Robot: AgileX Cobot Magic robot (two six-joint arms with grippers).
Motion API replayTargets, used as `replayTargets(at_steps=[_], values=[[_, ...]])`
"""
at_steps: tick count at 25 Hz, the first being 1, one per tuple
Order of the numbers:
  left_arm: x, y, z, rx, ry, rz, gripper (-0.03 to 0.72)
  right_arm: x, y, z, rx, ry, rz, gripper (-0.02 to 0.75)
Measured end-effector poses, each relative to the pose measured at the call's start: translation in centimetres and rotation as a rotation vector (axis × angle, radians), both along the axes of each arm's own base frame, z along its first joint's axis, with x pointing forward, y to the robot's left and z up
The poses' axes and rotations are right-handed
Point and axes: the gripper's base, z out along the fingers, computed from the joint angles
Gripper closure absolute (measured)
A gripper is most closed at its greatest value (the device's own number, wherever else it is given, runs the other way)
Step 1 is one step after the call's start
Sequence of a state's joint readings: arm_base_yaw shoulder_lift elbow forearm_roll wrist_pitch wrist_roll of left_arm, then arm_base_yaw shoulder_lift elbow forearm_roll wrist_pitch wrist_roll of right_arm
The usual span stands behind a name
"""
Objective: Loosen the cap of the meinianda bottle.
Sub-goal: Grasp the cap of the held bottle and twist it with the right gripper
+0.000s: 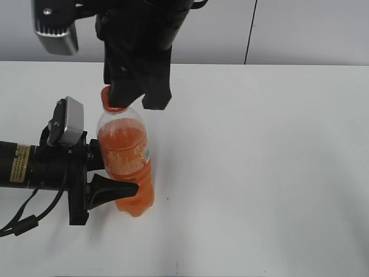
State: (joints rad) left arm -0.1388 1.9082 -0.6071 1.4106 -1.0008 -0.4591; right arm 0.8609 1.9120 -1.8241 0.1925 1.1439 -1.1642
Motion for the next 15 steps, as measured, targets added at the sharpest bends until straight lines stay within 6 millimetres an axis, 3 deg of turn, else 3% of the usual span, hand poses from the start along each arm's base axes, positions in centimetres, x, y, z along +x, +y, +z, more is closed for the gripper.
replayTargets(at_steps=[10, 15], values=[[0.01, 0.0, 0.0, -0.001, 0.001, 0.001, 0.305, 0.04, 0.01, 0.01, -0.013, -0.049, 0.092, 0.474], [0.01, 0.0, 0.0, 0.0, 0.004, 0.003, 0.305, -0.08, 0.04, 0.19, -0.004, -0.024, 0.069, 0.325]])
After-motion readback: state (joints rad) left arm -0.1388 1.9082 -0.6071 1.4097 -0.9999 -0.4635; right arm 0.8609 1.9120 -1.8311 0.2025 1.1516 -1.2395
